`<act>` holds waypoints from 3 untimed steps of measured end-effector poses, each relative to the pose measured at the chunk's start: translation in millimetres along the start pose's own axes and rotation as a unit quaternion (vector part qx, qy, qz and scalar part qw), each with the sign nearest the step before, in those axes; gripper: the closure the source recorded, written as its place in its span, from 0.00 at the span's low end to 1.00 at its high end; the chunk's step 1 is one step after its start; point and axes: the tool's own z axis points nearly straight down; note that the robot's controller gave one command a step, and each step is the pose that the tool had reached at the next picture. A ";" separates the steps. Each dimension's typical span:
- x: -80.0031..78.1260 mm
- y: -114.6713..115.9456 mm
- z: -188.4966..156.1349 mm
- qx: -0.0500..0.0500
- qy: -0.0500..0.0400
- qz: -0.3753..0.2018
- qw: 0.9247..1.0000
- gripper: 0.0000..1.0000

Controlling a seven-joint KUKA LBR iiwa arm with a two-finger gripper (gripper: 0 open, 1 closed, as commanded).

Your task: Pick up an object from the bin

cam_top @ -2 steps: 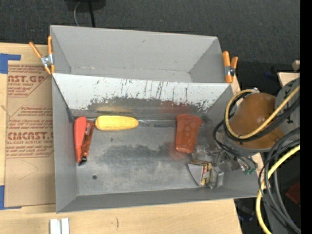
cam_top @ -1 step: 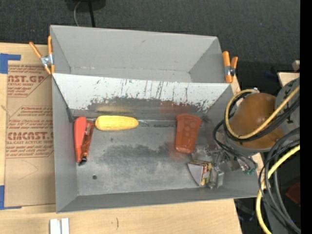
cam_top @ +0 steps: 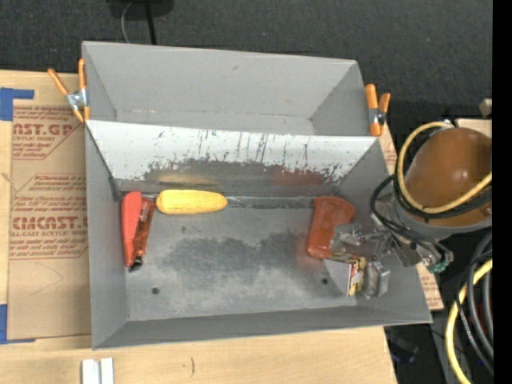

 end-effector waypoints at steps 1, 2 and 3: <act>0.0 0.0 0.0 0.000 0.000 0.000 1.000 1.00; -3.5 -9.4 23.3 0.000 0.000 -0.021 1.000 1.00; -3.5 -9.3 23.3 0.000 0.000 -0.022 1.000 1.00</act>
Offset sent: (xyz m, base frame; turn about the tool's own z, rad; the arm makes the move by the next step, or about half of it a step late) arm 0.0070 -0.0089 -0.0225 -0.0430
